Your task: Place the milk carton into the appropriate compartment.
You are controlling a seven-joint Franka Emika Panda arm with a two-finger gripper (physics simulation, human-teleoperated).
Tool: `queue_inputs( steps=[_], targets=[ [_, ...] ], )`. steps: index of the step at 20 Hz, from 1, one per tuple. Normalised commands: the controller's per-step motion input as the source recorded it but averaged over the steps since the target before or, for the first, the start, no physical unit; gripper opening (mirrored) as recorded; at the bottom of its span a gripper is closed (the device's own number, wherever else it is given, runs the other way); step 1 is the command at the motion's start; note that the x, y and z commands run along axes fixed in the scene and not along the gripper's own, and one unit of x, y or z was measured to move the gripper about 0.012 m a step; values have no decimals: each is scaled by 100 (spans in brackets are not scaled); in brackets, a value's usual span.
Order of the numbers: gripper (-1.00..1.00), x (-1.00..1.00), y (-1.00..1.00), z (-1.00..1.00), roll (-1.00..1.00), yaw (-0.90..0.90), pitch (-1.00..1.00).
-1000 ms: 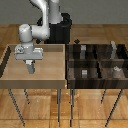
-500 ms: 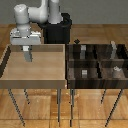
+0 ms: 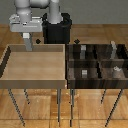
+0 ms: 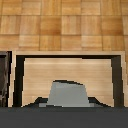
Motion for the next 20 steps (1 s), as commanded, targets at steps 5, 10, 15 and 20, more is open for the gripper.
queue_inputs(
  steps=[5,10,15,20],
  targets=[
    [-100,0,100,0,0,0,0],
    [-100,0,100,0,0,0,0],
    [-100,0,100,0,0,0,0],
    [-100,0,100,0,0,0,0]
  ],
)
